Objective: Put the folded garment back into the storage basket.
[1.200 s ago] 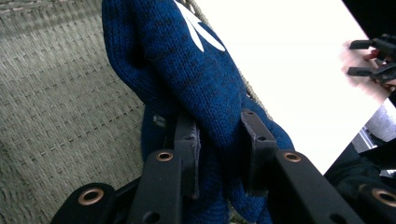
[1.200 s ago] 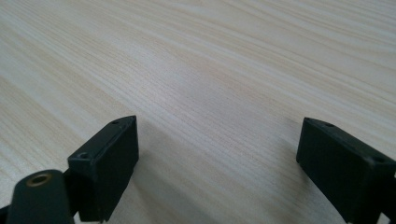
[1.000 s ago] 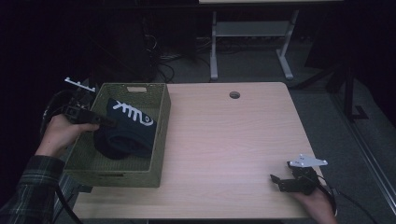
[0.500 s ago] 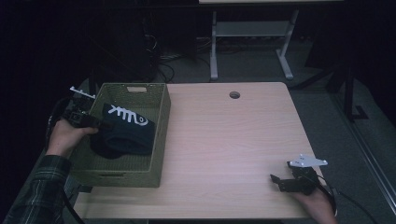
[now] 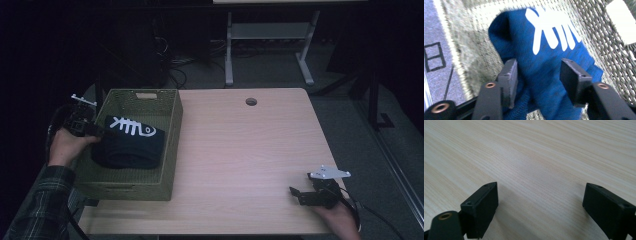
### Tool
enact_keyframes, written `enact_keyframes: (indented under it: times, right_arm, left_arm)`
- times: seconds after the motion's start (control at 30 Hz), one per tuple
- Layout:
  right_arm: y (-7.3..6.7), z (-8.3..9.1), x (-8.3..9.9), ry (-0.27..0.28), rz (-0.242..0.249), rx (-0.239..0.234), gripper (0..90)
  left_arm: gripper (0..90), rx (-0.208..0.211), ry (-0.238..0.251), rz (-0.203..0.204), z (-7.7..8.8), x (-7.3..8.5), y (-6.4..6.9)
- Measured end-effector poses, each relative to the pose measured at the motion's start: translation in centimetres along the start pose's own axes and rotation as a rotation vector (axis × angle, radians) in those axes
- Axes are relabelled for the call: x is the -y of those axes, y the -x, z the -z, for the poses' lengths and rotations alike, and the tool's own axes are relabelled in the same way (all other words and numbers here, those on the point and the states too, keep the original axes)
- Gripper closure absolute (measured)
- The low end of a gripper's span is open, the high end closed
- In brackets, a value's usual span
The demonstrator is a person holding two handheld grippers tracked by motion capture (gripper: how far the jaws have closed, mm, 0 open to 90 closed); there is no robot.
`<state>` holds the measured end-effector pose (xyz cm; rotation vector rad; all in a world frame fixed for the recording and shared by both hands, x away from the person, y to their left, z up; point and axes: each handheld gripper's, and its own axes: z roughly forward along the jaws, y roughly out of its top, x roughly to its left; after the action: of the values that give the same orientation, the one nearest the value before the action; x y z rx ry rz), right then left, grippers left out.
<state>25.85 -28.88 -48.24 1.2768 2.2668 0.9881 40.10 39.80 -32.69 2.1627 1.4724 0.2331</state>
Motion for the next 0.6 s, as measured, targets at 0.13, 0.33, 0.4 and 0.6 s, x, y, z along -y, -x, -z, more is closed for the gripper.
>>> enact_keyframes:
  times: [0.13, 0.33, 0.4, 0.6]
  right_arm:
    - [0.0, 0.0, 0.0, 0.000, 0.000, 0.000, 12.7]
    - [0.0, 0.0, 0.0, 0.000, -0.001, 0.001, 12.7]
    - [0.0, 0.0, 0.0, 0.000, -0.002, 0.002, 12.7]
    - [0.0, 0.0, 0.0, 0.000, -0.002, 0.002, 12.8]
  left_arm:
    - [41.6, -0.022, 0.014, 0.004, 0.5, 0.3, 0.2]
    - [40.6, -0.006, 0.041, -0.014, 0.9, 0.3, 1.2]
    - [40.7, 0.004, 0.040, -0.024, 0.8, 0.3, 1.7]
    - [36.5, 0.027, 0.062, -0.047, 0.1, 0.2, 3.4]
